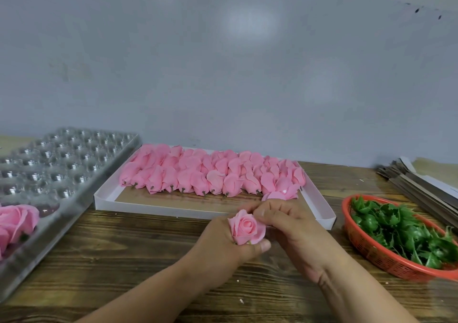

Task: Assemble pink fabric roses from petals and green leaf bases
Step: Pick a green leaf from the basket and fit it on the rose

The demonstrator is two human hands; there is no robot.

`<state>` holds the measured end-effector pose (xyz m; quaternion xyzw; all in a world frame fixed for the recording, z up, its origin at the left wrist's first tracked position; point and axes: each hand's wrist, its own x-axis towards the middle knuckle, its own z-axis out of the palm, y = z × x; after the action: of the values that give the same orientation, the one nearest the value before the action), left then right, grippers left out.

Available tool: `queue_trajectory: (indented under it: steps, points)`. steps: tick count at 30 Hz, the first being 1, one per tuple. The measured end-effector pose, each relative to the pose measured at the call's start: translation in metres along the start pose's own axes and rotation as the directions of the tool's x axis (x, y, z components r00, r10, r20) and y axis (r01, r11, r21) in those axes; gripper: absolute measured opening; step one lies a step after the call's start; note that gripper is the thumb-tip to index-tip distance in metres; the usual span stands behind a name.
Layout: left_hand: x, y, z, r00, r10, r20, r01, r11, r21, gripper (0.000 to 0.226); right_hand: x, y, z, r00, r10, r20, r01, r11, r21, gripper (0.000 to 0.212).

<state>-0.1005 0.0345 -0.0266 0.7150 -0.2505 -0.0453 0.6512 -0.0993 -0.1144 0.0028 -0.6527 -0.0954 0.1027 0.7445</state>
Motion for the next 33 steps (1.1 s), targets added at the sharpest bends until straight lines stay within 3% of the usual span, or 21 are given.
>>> queue_trajectory:
  steps: [4, 6, 7, 9, 11, 14, 17, 20, 22, 26, 29, 33]
  points:
    - [0.0, 0.001, -0.001, 0.999, -0.033, -0.022, 0.033, 0.999, 0.015, 0.031, 0.001, 0.002, 0.002, 0.995, -0.083, -0.047, 0.08, 0.995, -0.059, 0.021]
    - [0.001, 0.002, -0.001, 0.999, -0.043, -0.015, 0.043, 0.999, -0.007, 0.03, -0.003, -0.002, 0.004, 0.966, -0.238, -0.105, 0.214, 0.957, -0.198, 0.008]
    - [0.001, 0.002, -0.002, 0.999, -0.043, -0.016, 0.043, 0.999, -0.026, 0.024, -0.006, -0.005, 0.007, 0.946, -0.315, -0.077, 0.285, 0.921, -0.266, 0.004]
    - [0.002, 0.003, -0.003, 0.999, -0.045, -0.029, 0.043, 0.997, -0.064, 0.013, -0.01, -0.006, 0.011, 0.914, -0.404, 0.041, 0.387, 0.835, -0.392, 0.015]
    - [0.003, 0.005, -0.002, 0.999, -0.032, -0.042, 0.028, 0.995, -0.092, 0.017, -0.013, -0.004, 0.015, 0.894, -0.436, 0.103, 0.428, 0.764, -0.482, 0.024]
    - [0.003, 0.006, 0.0, 0.998, -0.044, -0.053, 0.038, 0.992, -0.118, 0.032, -0.013, 0.001, 0.017, 0.865, -0.483, 0.135, 0.461, 0.66, -0.594, 0.026]
    - [0.002, 0.006, 0.0, 0.997, -0.058, -0.045, 0.053, 0.994, -0.096, 0.026, -0.011, 0.003, 0.019, 0.821, -0.547, 0.161, 0.491, 0.534, -0.688, 0.009]
    - [0.003, 0.006, 0.001, 0.998, -0.053, -0.042, 0.049, 0.995, -0.086, 0.024, -0.01, 0.004, 0.022, 0.777, -0.606, 0.171, 0.52, 0.464, -0.718, 0.01]
    - [0.003, 0.007, 0.001, 0.998, -0.036, -0.042, 0.034, 0.998, -0.057, 0.023, -0.01, 0.005, 0.023, 0.765, -0.621, 0.17, 0.524, 0.448, -0.724, 0.011]
    - [0.005, 0.006, 0.003, 0.996, -0.061, -0.063, 0.063, 0.998, 0.026, 0.012, -0.012, 0.008, 0.026, 0.805, -0.59, 0.063, 0.453, 0.542, -0.708, 0.013]
    - [0.005, 0.007, 0.003, 0.996, -0.078, -0.047, 0.082, 0.993, 0.087, 0.01, -0.012, 0.009, 0.029, 0.776, -0.628, 0.066, 0.458, 0.488, -0.743, 0.01]
    - [0.003, 0.011, 0.003, 0.999, -0.027, -0.03, 0.028, 0.999, 0.033, 0.014, -0.011, 0.007, 0.03, 0.715, -0.688, 0.124, 0.502, 0.382, -0.776, 0.002]
